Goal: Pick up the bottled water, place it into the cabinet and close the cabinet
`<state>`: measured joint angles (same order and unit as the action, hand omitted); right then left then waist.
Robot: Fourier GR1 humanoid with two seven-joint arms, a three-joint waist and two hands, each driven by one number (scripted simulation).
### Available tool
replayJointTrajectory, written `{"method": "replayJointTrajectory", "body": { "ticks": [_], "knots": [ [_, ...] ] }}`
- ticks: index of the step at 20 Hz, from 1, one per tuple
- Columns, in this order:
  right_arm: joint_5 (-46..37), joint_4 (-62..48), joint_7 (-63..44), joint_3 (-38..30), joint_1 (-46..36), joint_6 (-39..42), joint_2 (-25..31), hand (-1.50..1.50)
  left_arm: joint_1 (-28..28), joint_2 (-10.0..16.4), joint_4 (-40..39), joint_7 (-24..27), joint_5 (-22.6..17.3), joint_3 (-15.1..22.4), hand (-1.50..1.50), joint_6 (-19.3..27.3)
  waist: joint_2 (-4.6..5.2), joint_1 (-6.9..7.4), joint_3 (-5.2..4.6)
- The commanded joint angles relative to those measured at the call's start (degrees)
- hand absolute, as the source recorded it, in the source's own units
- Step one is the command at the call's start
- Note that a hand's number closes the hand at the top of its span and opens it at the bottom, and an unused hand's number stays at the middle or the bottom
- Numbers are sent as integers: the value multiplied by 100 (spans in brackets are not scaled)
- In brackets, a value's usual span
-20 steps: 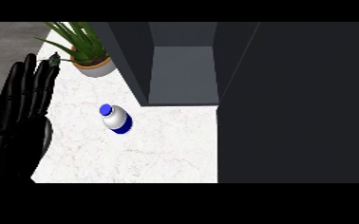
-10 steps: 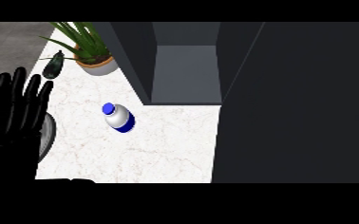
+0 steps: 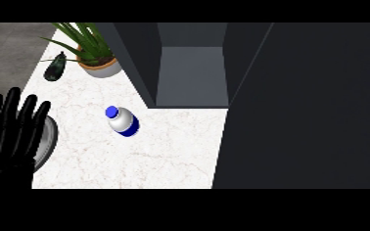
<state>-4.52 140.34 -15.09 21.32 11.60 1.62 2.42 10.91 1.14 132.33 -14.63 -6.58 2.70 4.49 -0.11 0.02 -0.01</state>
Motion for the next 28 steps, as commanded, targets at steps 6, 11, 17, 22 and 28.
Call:
{"method": "replayJointTrajectory", "body": {
  "ticks": [6, 11, 17, 22, 28],
  "knots": [
    [-452, 407, -429, 489, 8, -290, -108, -150, -118, 101, -294, -173, 295, -102, -150, 2, 3, -20, 0],
    [-566, 624, -576, 721, 158, -342, 79, -150, 423, 36, -406, 50, 503, 179, -150, -150, -5, -16, -1],
    [-421, 678, -994, 513, -328, -434, 206, -150, -402, 68, -1493, 172, 378, -294, -150, -53, 10, -33, -2],
    [-712, 730, -804, 882, -43, -686, 252, -150, -177, -106, -2525, 1244, 425, -333, -150, -114, 0, -50, -4],
    [-89, 619, -614, 330, -47, -569, 566, -150, -839, 283, -3206, 853, 180, -921, -150, -233, 9, -51, 4]
  ]
}}
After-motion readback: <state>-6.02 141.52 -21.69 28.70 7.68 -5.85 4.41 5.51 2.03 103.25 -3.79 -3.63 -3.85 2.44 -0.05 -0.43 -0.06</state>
